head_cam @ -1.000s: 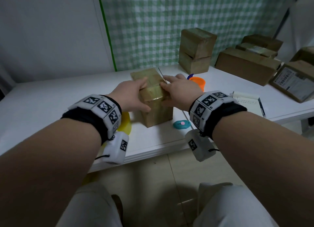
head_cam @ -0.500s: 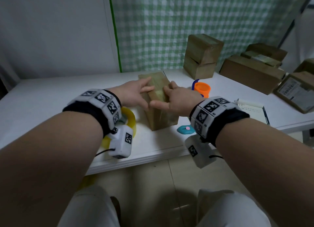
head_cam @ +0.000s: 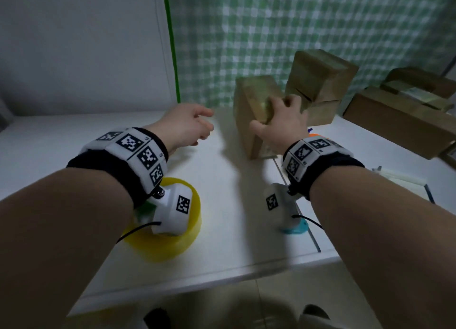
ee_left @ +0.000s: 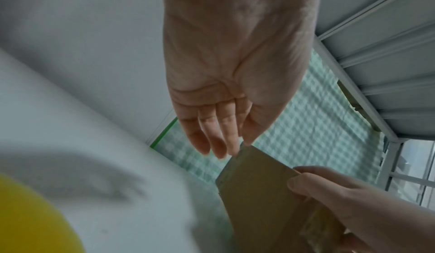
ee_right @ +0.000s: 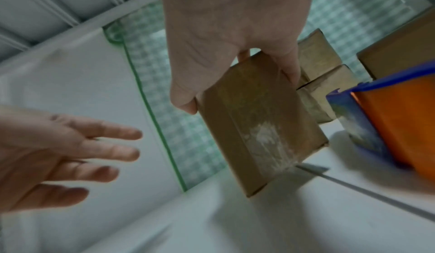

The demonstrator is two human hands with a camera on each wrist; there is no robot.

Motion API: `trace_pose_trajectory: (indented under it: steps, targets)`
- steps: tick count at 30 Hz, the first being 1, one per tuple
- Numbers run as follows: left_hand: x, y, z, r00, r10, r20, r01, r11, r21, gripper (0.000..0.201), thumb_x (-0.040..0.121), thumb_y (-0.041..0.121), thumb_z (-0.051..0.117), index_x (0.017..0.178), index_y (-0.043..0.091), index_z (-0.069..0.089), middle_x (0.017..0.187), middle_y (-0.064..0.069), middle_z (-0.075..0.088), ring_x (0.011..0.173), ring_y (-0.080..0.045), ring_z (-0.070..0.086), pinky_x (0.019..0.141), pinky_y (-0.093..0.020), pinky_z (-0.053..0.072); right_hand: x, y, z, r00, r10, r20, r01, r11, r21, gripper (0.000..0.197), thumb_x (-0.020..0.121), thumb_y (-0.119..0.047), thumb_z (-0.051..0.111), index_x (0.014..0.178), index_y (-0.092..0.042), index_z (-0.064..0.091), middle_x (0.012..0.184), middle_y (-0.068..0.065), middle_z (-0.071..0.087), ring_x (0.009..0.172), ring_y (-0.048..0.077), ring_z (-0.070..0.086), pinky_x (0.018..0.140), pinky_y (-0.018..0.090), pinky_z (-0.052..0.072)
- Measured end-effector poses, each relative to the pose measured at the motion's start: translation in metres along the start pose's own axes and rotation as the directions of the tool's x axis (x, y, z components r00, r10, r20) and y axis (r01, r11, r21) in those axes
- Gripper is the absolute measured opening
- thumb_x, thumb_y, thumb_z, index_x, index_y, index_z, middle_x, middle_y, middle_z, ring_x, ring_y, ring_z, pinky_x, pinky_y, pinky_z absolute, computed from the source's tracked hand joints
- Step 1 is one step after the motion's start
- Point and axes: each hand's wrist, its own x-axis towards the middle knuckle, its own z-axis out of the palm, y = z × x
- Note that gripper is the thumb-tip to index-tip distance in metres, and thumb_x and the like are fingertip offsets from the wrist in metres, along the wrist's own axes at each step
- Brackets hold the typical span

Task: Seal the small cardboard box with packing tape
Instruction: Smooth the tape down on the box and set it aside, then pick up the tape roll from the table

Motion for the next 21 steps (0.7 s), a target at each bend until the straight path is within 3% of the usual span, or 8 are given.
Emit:
trace_pose_trajectory:
  steps: [4,6,11,14,16,18,19,21]
  targets:
    - [0.018,-0.006,0.003,1.0,-0.02,0.006,0.02,1.0,0.005,0.041,0.087,0.003,0.058,0.127,0.014,0.055,0.107,-0.009,0.069,0.089,-0.018,0.06,0.069,-0.025,0.048,0.035,0.009,0.011,0.997,0.004,-0.081,0.003,0.997,0.08,0.06,0.076,-0.044,0.06,0.127,-0.018,0.044,0.14,0.013,0.034,0.124,0.04,0.036,0.101,0.045,0.036]
    - [0.022,-0.009,0.006,0.999,-0.031,0.019,0.03,1.0,0.007,0.038,0.087,0.006,0.06,0.125,0.014,0.057,0.108,-0.012,0.069,0.09,-0.019,0.06,0.07,-0.025,0.048,0.044,0.014,0.018,0.999,-0.005,-0.046,0.008,0.999,0.051,0.06,0.077,-0.047,0.062,0.126,-0.019,0.044,0.14,0.014,0.037,0.126,0.039,0.034,0.104,0.046,0.034]
    - [0.015,-0.009,0.014,0.999,-0.05,0.014,0.049,0.995,0.082,0.037,0.087,0.008,0.062,0.124,0.012,0.06,0.104,-0.013,0.067,0.088,-0.019,0.061,0.069,-0.027,0.049,0.041,0.018,0.022,0.997,-0.022,0.076,0.029,0.995,-0.097,0.07,0.08,-0.056,0.058,0.139,-0.025,0.036,0.156,0.011,0.023,0.143,0.037,0.016,0.115,0.051,0.022]
    - [-0.003,-0.005,0.011,0.996,-0.088,-0.001,0.086,0.975,0.204,0.037,0.087,0.014,0.062,0.124,0.01,0.06,0.1,-0.009,0.061,0.083,-0.021,0.058,0.071,-0.032,0.05,0.027,0.01,0.008,0.998,-0.05,0.043,0.052,0.998,-0.045,0.066,0.083,-0.046,0.059,0.14,-0.023,0.036,0.155,0.015,0.023,0.142,0.037,0.019,0.114,0.048,0.024]
    - [-0.022,0.001,0.006,0.991,-0.132,0.018,0.114,0.913,0.393,0.043,0.088,0.025,0.063,0.127,0.01,0.058,0.101,-0.007,0.057,0.086,-0.026,0.059,0.074,-0.036,0.054,0.015,0.003,0.001,0.996,-0.085,0.03,0.084,0.996,0.014,0.06,0.083,-0.036,0.059,0.138,-0.018,0.04,0.147,0.018,0.034,0.134,0.037,0.031,0.109,0.045,0.03]
    - [-0.044,0.004,0.004,0.973,-0.21,0.092,0.104,0.762,0.639,0.058,0.087,0.04,0.061,0.135,0.01,0.049,0.108,-0.011,0.059,0.098,-0.032,0.062,0.08,-0.036,0.053,0.001,-0.004,-0.004,0.99,-0.119,0.081,0.114,0.992,0.062,0.058,0.083,-0.031,0.059,0.136,-0.015,0.041,0.139,0.017,0.044,0.127,0.036,0.04,0.106,0.043,0.036]
    - [-0.054,0.003,0.004,0.956,-0.261,0.135,0.084,0.685,0.724,0.069,0.086,0.047,0.06,0.141,0.011,0.041,0.12,-0.012,0.058,0.102,-0.032,0.063,0.081,-0.035,0.052,-0.008,-0.008,-0.006,0.984,-0.13,0.122,0.118,0.988,0.099,0.058,0.082,-0.03,0.059,0.136,-0.015,0.041,0.136,0.016,0.049,0.124,0.035,0.045,0.103,0.041,0.041]
    - [-0.07,-0.006,0.008,0.915,-0.354,0.194,0.081,0.633,0.77,0.091,0.079,0.055,0.065,0.15,0.015,0.024,0.14,-0.011,0.048,0.102,-0.032,0.065,0.082,-0.036,0.053,-0.028,-0.013,-0.008,0.966,-0.148,0.211,0.11,0.977,0.182,0.058,0.084,-0.027,0.06,0.137,-0.015,0.041,0.131,0.014,0.056,0.118,0.032,0.053,0.093,0.031,0.044]
